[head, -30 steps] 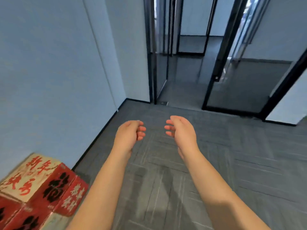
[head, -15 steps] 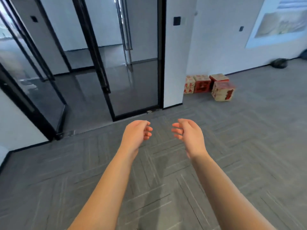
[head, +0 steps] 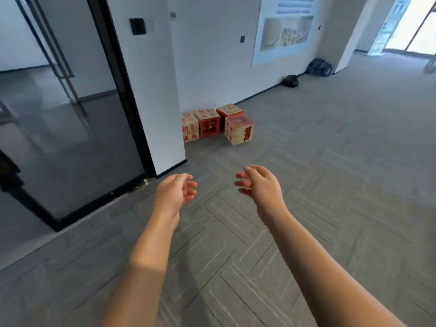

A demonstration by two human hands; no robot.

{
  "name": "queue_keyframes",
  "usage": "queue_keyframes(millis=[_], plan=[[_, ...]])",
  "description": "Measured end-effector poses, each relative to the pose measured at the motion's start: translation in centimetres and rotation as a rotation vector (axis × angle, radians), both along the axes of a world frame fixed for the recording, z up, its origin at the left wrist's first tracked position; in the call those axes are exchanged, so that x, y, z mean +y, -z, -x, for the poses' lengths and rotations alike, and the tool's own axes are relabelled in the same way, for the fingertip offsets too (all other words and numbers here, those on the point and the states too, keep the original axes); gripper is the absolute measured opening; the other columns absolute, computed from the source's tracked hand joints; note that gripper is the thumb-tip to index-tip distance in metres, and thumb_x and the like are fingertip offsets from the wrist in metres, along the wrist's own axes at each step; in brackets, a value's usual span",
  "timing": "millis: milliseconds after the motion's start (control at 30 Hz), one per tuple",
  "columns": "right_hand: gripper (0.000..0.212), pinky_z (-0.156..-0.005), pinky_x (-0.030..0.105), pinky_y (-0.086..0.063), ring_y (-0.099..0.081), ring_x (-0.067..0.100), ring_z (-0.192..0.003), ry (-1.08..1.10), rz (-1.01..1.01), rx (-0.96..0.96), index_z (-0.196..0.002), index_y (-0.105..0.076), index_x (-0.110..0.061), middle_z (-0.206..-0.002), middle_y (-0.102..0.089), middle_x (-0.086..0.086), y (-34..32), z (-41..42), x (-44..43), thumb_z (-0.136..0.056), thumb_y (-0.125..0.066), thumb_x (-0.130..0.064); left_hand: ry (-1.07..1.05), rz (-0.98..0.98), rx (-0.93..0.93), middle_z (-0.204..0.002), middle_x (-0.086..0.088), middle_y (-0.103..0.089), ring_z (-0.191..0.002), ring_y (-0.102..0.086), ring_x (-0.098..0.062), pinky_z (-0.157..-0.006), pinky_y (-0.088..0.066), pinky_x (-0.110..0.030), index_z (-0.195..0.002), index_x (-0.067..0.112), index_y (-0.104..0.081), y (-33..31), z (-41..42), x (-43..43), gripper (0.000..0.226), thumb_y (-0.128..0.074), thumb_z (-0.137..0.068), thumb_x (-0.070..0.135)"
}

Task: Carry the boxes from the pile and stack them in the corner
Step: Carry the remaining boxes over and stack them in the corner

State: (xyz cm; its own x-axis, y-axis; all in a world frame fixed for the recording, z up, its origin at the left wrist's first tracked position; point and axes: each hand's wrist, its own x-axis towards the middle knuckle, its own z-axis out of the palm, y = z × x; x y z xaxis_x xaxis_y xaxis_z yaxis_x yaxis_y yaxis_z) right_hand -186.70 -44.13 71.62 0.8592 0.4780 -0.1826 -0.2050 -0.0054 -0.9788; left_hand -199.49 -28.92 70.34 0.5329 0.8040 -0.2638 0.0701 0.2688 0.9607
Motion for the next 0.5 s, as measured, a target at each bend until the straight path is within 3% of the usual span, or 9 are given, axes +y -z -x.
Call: queue_keyframes(millis=[133, 233, 500], plan=[[0.016, -0.089, 0.042, -0.059, -0.073, 0.024, -0.093, 0.108, 0.011, 0.013, -0.116, -0.065, -0.015, -0.108, -0.076, 0.011, -0.2, -9.4, 0.9, -0.106, -0.056, -0.025, 0.164, -0.011, 0.014, -0.088, -0.011, -0.072, -0.074, -0.065, -0.019, -0.072, -0.054, -0.034, -0.097, 0.007, -0.068, -1.0, -11.6, 2.0, 0.022, -0.051, -0.103, 0.020], [0.014, -0.084, 0.039, -0.059, -0.072, 0.024, -0.089, 0.200, -0.013, 0.032, -0.113, -0.066, -0.015, -0.107, -0.076, 0.013, 0.5, -16.5, 0.9, -0.106, -0.056, -0.024, 0.265, -0.033, 0.037, -0.091, -0.012, -0.073, -0.077, -0.066, -0.020, -0.074, -0.054, -0.036, -0.099, 0.006, -0.069, -0.7, -19.8, 2.5, 0.023, -0.051, -0.103, 0.021], [0.014, -0.080, 0.034, -0.059, -0.072, 0.020, -0.086, 0.269, -0.064, 0.048, -0.112, -0.066, -0.016, -0.106, -0.076, 0.011, 2.8, -37.8, 1.6, -0.106, -0.056, -0.024, 0.360, -0.099, 0.087, -0.090, -0.013, -0.070, -0.076, -0.064, -0.021, -0.072, -0.052, -0.034, -0.099, 0.005, -0.067, -0.5, -42.5, 3.0, 0.024, -0.049, -0.104, 0.019]])
